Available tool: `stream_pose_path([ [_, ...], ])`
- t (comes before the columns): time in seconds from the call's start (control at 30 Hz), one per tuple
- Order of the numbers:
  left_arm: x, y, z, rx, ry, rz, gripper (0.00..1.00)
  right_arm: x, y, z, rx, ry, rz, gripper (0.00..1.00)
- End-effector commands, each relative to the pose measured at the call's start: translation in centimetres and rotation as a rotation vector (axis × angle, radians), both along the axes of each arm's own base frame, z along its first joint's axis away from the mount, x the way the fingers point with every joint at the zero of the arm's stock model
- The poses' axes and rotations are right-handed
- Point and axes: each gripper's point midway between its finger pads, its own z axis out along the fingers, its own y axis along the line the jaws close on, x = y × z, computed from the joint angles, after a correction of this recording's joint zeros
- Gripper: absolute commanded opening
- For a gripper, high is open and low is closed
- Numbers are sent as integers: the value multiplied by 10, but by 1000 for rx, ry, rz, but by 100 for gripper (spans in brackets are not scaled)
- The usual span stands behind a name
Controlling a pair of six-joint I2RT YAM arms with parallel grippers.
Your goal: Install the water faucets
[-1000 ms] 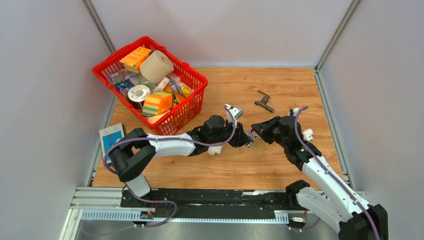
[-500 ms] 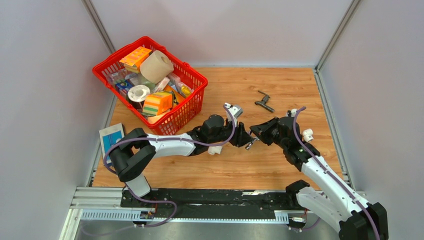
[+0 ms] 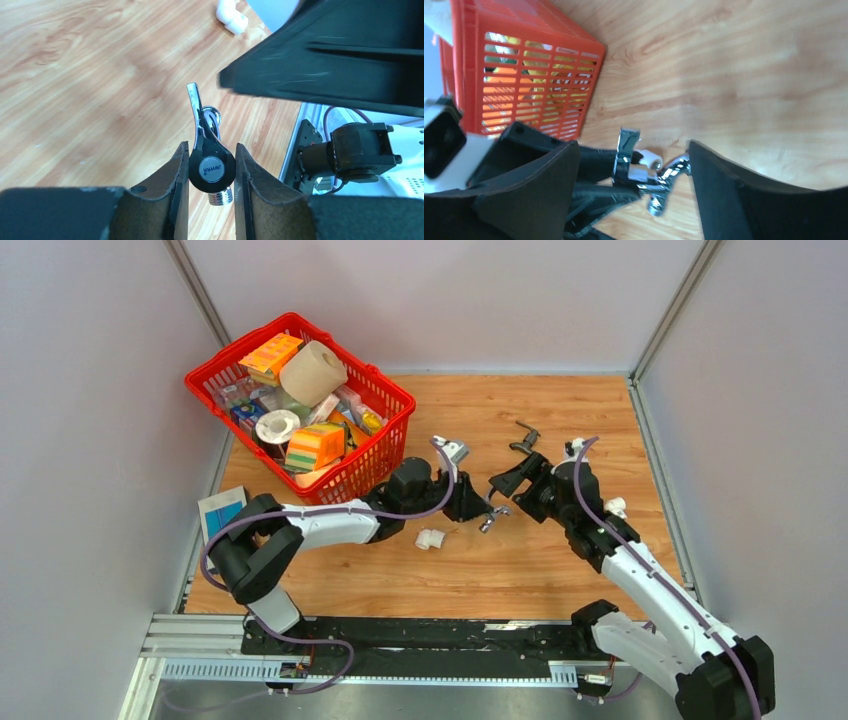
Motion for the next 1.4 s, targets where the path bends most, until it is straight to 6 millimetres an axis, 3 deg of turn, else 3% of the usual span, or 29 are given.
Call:
stream_pose_path([
  [0.0,12,27,45,-93,-31,-48,0,17,2,56,-200,-299,159,87],
  [0.03,9,32,38,-52,-24,-72,0,16,4,63,-230,-343,197,91],
  [0.07,11,38,48,-51,-44,-76,0,16,5,72,-260,-389,238,95],
  [0.17,5,54,46,48,-88,-106,0,11,10,93,-319,-502,335,98],
  [0.2,5,58,59,57,-122,-99,0,7,13,99,-327,-541,375,98],
  [0.23,4,65,53,106,-127,-93,0,4,15,106,-340,-583,407,98],
  [0.27,4,69,67,104,-171,-89,0,-1,18,113,-345,-625,442,98],
  [0.3,2,75,65,137,-192,-96,0,-4,20,118,-353,-668,466,97],
  [0.33,1,78,79,127,-227,-93,0,-9,22,125,-361,-723,491,97],
  [0.37,-1,85,78,161,-231,-95,0,-13,23,130,-365,-766,512,97],
  [0.5,-9,96,109,179,-314,-134,0,-37,38,144,-373,-926,686,96],
  [0.7,-34,99,141,142,-437,-281,0,-72,60,144,-324,-1076,961,90],
  [0.93,-42,101,165,78,-608,-312,0,-83,65,152,-318,-1177,1028,90],
  [1.13,-53,98,184,45,-653,-386,0,-90,70,154,-298,-1256,1063,92],
  [1.37,-61,97,177,40,-656,-449,0,-99,85,153,-227,-1297,1161,90],
])
